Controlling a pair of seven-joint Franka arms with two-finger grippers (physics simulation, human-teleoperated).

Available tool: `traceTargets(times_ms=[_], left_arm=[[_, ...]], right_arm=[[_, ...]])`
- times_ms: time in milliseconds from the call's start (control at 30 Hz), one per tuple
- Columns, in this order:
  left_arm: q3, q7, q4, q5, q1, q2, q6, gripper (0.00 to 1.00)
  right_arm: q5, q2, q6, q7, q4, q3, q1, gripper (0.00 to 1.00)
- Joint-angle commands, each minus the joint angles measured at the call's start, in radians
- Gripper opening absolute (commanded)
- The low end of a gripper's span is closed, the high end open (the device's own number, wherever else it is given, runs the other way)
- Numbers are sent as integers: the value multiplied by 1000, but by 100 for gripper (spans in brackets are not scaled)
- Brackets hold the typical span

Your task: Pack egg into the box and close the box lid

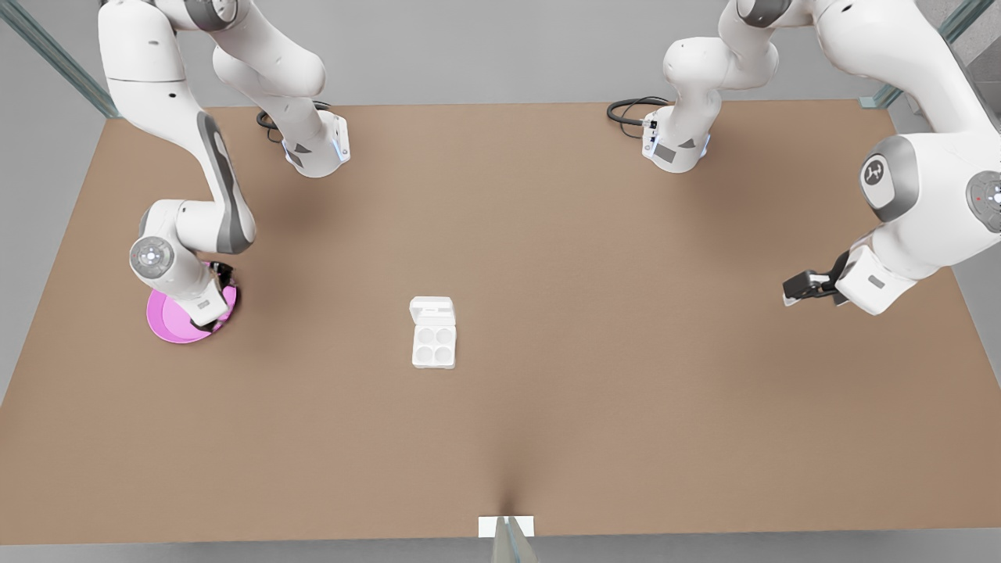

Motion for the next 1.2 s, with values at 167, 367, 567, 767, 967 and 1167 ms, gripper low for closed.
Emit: traceTargets(times_ms=[167,367,567,767,967,1167], left_arm=[[0,0,0,0,0,1,0,100],[-9,0,-1,0,1,6,0,100],[-11,0,0,6,1,6,0,100],[-12,-2,0,15,1,8,0,100],[-12,-2,0,15,1,12,0,100],[-12,-2,0,15,1,14,0,100]], right_arm=[[-66,30,141,-21,-66,0,-42,100],[-104,52,169,-101,-60,-2,-100,100],[-137,90,212,-190,-60,-5,-171,100],[-138,125,235,-247,-64,-3,-220,100],[-137,157,264,-294,-60,5,-270,100],[-137,185,279,-307,-64,6,-278,100]])
